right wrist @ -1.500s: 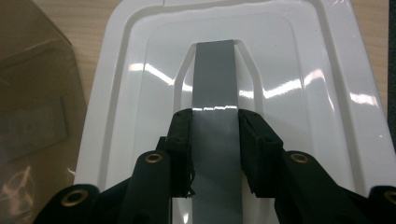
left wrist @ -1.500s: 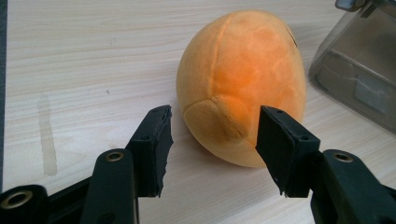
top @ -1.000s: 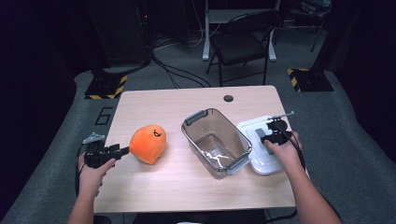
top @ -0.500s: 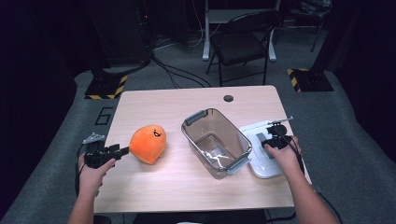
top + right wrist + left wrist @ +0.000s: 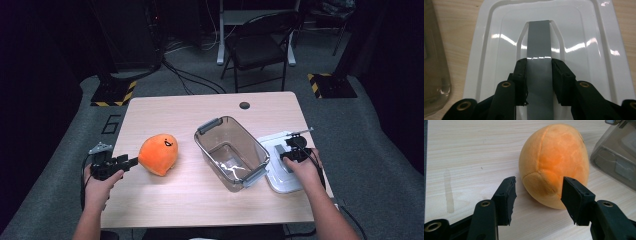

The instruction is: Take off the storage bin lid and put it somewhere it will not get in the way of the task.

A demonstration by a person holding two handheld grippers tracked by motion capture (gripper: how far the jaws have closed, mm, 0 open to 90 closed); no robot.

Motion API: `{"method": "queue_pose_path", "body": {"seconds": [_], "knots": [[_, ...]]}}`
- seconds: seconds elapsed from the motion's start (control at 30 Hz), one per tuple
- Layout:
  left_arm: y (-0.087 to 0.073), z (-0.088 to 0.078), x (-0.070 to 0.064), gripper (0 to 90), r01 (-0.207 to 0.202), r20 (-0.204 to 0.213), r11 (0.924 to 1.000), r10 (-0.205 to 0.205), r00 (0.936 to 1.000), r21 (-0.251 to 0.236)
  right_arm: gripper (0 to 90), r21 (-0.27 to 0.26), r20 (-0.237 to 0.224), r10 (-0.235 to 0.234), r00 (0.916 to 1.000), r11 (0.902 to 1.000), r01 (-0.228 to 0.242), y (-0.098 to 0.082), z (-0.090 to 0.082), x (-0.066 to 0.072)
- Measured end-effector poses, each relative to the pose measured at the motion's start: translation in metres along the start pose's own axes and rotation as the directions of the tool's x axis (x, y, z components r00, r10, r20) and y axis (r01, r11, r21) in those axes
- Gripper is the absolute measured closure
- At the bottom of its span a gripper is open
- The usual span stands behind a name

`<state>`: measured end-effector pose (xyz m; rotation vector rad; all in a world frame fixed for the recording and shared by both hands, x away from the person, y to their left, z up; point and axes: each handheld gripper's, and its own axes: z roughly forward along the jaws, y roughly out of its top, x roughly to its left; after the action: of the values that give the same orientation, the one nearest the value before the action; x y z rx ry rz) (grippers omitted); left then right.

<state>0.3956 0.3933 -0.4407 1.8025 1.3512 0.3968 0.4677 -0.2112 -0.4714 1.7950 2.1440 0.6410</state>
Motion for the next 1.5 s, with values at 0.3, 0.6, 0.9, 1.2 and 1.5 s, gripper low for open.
{"method": "queue_pose_path", "body": {"seconds": [0.3, 0.6, 0.9, 1.2, 1.5], "knots": [[0.000, 0.000, 0.000, 44.7, 0.002, -0.002, 1.0000, -0.002, 1.0000, 0.001, 63.0, -0.014, -0.018, 0.002, 0.9998, 0.9999, -0.003, -0.001, -0.004, 0.000], [0.001, 0.000, 0.001, 44.5, 0.010, -0.008, 0.9999, -0.010, 0.9999, -0.003, 61.8, -0.048, -0.042, 0.008, 0.9991, 0.9988, -0.010, 0.007, -0.022, 0.000], [0.005, 0.003, 0.002, 44.0, 0.017, -0.009, 0.9999, -0.017, 0.9998, 0.003, 61.7, -0.060, 0.006, -0.009, 0.9999, 0.9982, 0.010, 0.014, -0.040, 0.008], [0.010, 0.006, 0.000, 44.1, 0.012, -0.008, 0.9998, -0.012, 0.9999, 0.017, 62.4, -0.090, 0.028, 0.015, 0.9995, 0.9959, -0.013, 0.016, -0.058, 0.005], [0.024, 0.013, -0.004, 44.0, -0.003, -0.013, 0.9997, 0.003, 0.9999, 0.023, 62.4, -0.108, -0.017, -0.007, 0.9998, 0.9941, 0.005, 0.013, -0.063, 0.009]]}}
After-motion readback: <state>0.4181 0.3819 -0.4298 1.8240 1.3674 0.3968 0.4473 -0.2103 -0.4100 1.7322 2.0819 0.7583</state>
